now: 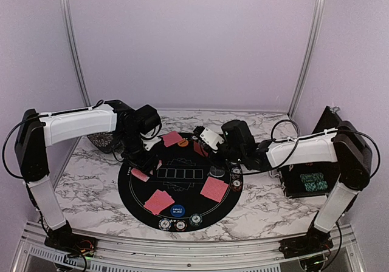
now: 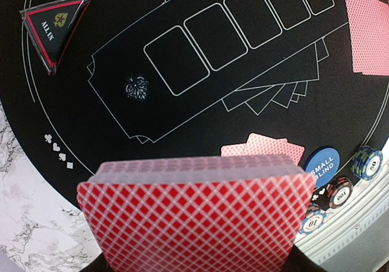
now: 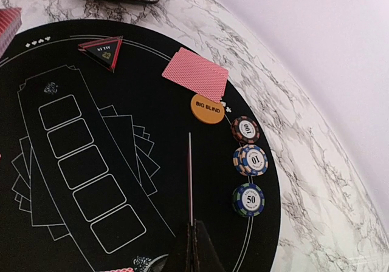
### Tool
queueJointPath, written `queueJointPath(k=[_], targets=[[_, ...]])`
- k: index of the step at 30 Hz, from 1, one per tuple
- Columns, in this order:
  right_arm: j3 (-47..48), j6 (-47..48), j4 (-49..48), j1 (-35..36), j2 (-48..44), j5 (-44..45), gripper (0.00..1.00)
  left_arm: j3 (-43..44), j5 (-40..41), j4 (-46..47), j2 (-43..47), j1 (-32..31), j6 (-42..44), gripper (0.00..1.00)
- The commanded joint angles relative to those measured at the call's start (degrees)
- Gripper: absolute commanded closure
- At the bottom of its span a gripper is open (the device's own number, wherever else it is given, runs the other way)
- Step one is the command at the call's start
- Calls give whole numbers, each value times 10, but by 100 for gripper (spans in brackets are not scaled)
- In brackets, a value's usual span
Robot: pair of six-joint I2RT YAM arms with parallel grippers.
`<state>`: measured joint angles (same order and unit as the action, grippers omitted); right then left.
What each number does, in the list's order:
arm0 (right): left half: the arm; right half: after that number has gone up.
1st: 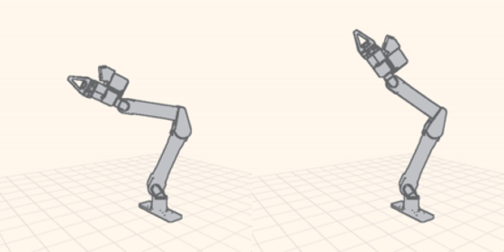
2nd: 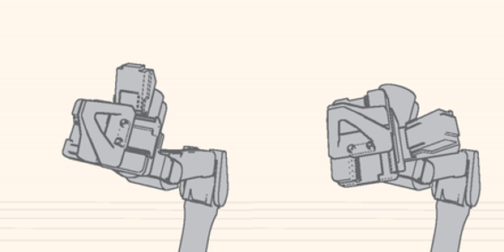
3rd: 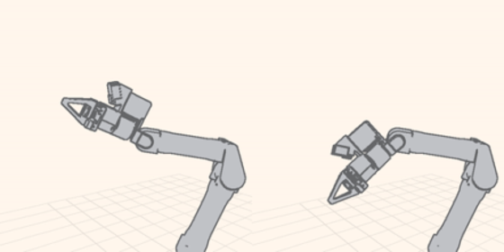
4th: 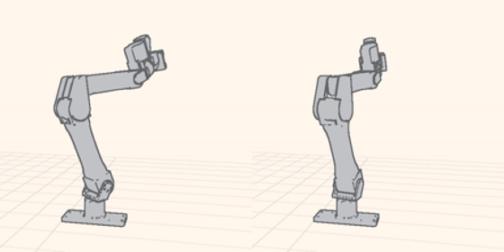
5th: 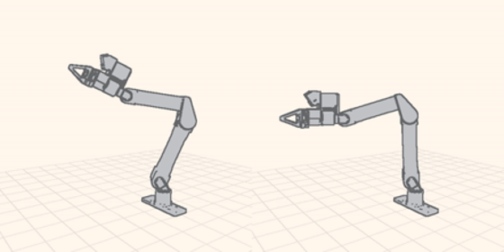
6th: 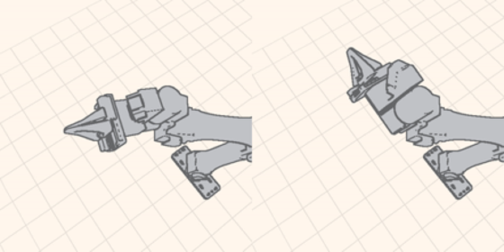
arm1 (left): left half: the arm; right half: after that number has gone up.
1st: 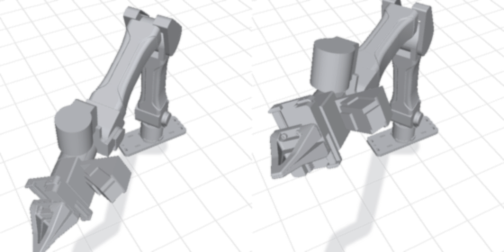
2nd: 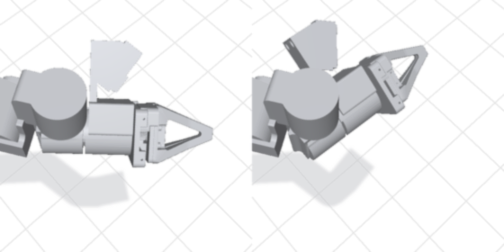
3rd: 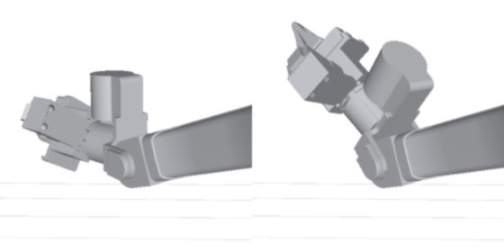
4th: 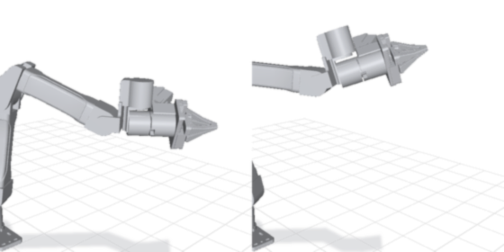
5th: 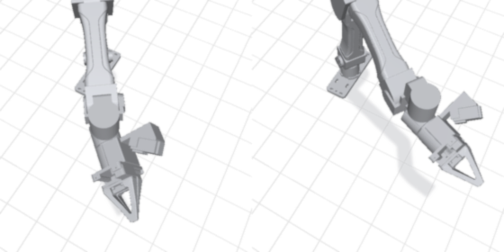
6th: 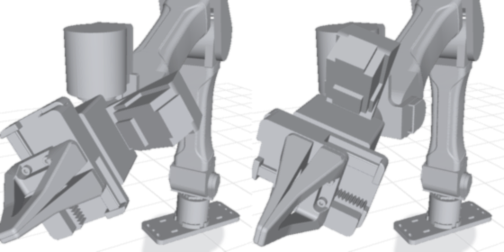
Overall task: Distribute texas hold em gaming equipment
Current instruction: Flop the poker card in the community card area.
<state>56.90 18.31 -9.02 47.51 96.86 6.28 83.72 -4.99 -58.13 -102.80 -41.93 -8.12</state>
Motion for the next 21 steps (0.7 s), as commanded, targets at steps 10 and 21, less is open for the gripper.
queueJointPath(k=[10,21], targets=[[-12,67,-56,19,37,-5,100,-4,4,-1,28,4,4,43],[-31,66,-59,29,49,-5,100,-3,3,-1,24,5,6,43]])
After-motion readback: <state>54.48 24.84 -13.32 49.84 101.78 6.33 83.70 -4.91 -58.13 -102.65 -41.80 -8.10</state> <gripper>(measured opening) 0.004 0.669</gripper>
